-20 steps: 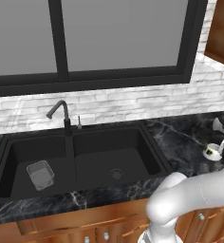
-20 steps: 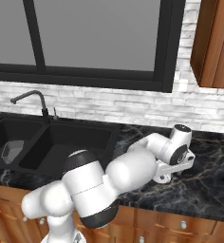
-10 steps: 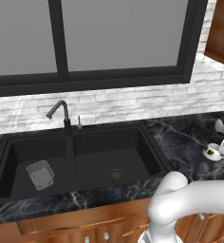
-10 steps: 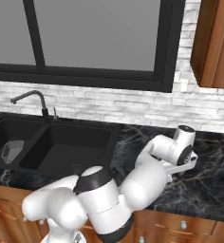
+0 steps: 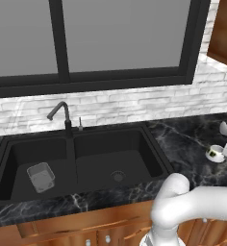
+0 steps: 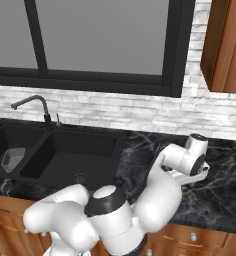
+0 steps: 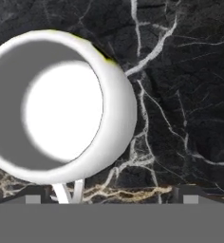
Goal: Place the tupperware in the left basin and the mug in the right basin of the sink.
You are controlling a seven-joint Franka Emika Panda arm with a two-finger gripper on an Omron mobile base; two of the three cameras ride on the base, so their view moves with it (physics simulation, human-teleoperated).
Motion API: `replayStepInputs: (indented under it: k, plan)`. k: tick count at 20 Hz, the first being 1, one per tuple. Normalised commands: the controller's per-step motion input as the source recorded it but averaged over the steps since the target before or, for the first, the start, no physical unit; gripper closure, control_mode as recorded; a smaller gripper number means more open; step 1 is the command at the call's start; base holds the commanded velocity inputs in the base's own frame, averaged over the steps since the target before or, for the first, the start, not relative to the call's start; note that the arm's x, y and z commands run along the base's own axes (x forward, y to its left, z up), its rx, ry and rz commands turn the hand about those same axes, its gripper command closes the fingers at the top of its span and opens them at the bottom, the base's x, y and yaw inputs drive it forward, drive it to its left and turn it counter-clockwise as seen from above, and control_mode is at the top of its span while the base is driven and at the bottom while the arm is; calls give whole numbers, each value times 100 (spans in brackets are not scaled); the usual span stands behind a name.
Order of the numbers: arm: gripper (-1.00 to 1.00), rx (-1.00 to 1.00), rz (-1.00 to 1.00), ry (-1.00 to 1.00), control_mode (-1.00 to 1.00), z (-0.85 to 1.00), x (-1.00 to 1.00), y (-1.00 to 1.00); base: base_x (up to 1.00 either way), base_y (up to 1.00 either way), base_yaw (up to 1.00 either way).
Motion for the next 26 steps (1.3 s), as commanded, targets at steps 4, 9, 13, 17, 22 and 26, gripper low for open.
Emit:
replayStepInputs:
  k: [4,9,13,17,22,26]
  plan:
    - [-100,0,0,0,-100,-12,-13,4,0,0,0]
    - [-100,0,0,0,-100,-9,-6,7,0,0,0]
    - [-100,0,3,-2,-100,-2,0,10,0,0,0]
    - [100,0,4,-2,-100,0,5,10,0,0,0]
    - [100,0,5,0,-100,-1,2,3,0,0,0]
    - [100,2,6,1,-100,-1,-1,4,0,0,0]
